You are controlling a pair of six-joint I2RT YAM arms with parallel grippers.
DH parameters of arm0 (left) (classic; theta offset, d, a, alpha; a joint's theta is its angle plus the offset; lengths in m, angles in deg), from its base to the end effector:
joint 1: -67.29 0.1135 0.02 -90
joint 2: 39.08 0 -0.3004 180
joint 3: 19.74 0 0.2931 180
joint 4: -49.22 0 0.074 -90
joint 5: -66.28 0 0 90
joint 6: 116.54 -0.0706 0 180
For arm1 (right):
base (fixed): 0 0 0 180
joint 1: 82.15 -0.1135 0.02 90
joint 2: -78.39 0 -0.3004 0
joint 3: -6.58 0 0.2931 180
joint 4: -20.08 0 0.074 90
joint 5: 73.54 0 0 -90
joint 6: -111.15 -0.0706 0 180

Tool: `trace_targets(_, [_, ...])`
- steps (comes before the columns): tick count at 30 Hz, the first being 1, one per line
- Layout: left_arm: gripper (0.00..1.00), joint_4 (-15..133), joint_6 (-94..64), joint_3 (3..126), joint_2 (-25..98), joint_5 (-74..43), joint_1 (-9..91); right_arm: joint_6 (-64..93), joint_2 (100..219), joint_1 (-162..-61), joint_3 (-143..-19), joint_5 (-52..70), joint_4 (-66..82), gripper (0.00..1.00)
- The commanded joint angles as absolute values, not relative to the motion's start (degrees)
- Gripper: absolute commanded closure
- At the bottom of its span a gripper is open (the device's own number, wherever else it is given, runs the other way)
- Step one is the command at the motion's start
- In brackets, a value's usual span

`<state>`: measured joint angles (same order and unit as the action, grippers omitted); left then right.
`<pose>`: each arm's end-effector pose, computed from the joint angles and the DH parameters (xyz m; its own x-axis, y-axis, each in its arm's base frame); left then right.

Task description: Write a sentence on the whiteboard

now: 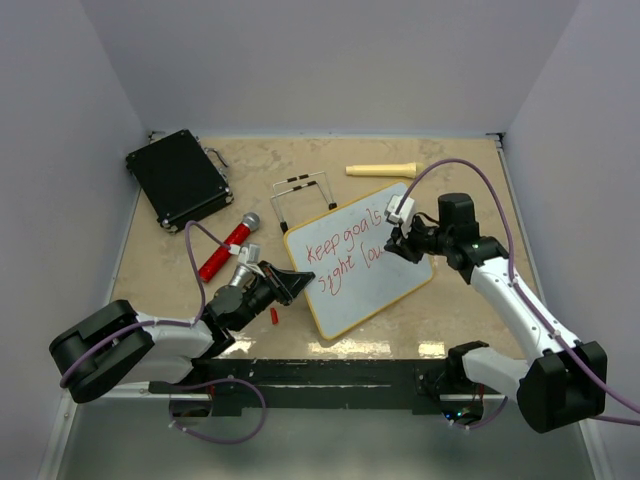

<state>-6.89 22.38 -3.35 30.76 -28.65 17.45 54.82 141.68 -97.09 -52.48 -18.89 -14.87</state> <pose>0.1563 -0.1758 0.1667 -0.5126 -0.5571 -0.6534 0.4865 0.4386 -0.7556 0.2593 0.1115 0.2771 -0.1512 -0.5084 -0.8478 -0.8740 0.4693 -0.1256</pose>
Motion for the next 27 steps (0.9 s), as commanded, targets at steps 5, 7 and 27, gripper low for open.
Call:
trace_targets(5, [1.0,-10.34,18.81,-3.54,30.26,-26.88,17.46,53.59,142.2,-96.92,-54.27,-15.02,-12.3,1.0])
trace_targets(7, [1.0,-10.34,18.81,-3.45,30.09,-26.88,17.46,52.71,141.85,-96.92,-54.1,-13.61,-11.42,1.0])
trace_targets(27, [1.0,-10.86,18.9,-3.36,31.14,-26.35,17.46,51.12,141.41,-96.83,-54.45,-15.27,-7.38,1.0])
